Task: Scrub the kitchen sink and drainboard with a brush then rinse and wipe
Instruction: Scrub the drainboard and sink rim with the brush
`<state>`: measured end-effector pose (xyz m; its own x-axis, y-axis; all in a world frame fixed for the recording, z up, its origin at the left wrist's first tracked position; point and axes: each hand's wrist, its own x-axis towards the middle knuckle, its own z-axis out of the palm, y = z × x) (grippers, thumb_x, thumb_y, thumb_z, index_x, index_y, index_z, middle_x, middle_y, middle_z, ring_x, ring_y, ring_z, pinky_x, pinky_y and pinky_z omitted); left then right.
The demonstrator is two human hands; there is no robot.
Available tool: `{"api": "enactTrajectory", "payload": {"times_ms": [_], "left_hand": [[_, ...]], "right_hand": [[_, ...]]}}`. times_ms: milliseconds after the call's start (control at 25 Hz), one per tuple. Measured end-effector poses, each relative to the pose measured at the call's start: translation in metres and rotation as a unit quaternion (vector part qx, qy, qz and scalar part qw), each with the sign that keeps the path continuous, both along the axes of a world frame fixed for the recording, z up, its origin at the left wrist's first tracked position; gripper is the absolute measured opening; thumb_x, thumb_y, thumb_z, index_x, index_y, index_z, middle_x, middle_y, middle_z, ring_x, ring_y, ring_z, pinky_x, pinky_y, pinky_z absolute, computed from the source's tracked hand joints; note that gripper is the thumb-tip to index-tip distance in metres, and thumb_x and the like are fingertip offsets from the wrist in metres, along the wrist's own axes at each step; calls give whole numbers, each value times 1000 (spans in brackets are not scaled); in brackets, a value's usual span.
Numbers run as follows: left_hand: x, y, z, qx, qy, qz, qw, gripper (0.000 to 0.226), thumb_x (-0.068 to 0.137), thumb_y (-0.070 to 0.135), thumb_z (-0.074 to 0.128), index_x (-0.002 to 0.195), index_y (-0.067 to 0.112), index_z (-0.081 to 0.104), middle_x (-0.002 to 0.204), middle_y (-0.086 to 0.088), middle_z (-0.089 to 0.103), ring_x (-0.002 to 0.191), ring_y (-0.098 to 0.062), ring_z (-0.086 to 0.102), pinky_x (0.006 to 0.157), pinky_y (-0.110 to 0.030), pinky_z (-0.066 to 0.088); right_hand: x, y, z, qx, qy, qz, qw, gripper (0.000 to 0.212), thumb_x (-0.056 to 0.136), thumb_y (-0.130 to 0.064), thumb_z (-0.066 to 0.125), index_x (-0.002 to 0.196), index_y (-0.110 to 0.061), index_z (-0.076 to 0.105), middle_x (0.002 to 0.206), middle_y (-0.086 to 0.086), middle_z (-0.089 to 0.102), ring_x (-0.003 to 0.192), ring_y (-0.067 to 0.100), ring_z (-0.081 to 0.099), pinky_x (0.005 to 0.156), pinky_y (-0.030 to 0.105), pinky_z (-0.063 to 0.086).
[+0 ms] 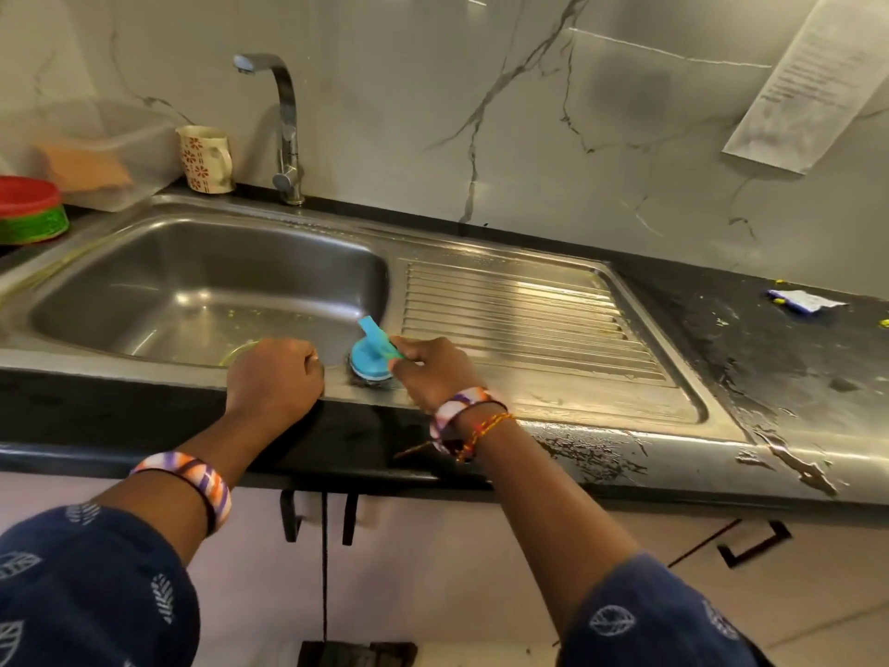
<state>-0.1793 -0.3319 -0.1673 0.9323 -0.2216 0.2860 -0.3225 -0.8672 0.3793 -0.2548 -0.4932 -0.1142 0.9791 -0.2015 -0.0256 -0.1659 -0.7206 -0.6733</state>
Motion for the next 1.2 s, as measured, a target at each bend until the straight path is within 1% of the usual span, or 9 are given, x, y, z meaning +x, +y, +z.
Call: {"api": "enactTrajectory", "payload": {"times_ms": [200,440,680,760,880,960,1040,1120,1200], "left_hand": [[-1,-1,-2,-4,-12,-14,1000,25,90,18,48,71,16,64,64,-1,59,63,-18,54,56,-28,45],[-1,-5,-1,9,-25,-24,999,26,90,19,47,70,16,63,63,0,56,62,-18,52,56,-29,46],[1,-5,-2,14,-18,-30,999,26,90,19,47,68,18,61,63,1,56,61,-15,52,56,-29,46],[2,-4,-2,15,-4,-16,1000,27,90,20,46,67,17,61,64,1,56,61,-14,50,53,-27,41],[1,-3,-2,25,0,4,1000,26,91,22,45,72,17,63,69,-1,58,63,-16,48,53,-27,33],[2,1,-3,14,-4,-2,1000,27,90,19,47,68,15,62,65,-2,58,61,-18,50,53,-30,40],[3,2,-7,13,-16,-14,1000,30,87,16,48,60,14,58,57,-2,55,56,-18,51,51,-31,45],[2,-1,-7,16,-19,-19,1000,32,87,17,46,56,15,54,54,-1,52,53,-16,49,48,-28,40],[2,-5,-5,18,-18,-23,999,33,88,18,44,57,16,53,54,-1,51,54,-16,49,49,-27,40]], "right_hand": [[-59,-101,25,53,56,-93,993,37,94,-11,51,130,-13,53,58,-2,48,34,2,38,33,9,28],[-130,-219,48,91,123,-340,928,39,93,-20,53,130,-10,53,72,11,46,56,16,37,43,24,34],[-68,-119,26,147,87,-129,977,37,93,-16,53,130,-15,52,56,-1,51,30,0,36,29,11,29],[-31,-58,6,139,35,-31,989,37,92,-10,54,129,-12,54,63,-11,57,32,-5,41,38,8,34],[-3,-7,-9,101,-13,18,995,39,89,-20,58,128,-18,57,82,-7,60,57,-4,52,65,16,42],[-12,-26,-7,65,-5,19,998,38,90,-24,57,128,-21,57,77,-12,59,64,-3,53,64,9,39],[-39,-71,4,77,19,-26,997,35,91,-19,56,126,-17,58,54,-21,50,42,-6,44,45,4,33],[-77,-130,15,95,43,-129,986,34,93,-15,54,126,-13,57,42,-12,45,27,-1,35,32,8,27],[-114,-188,24,103,50,-249,962,32,93,-16,54,125,-12,57,53,3,43,32,4,36,30,14,27]]}}
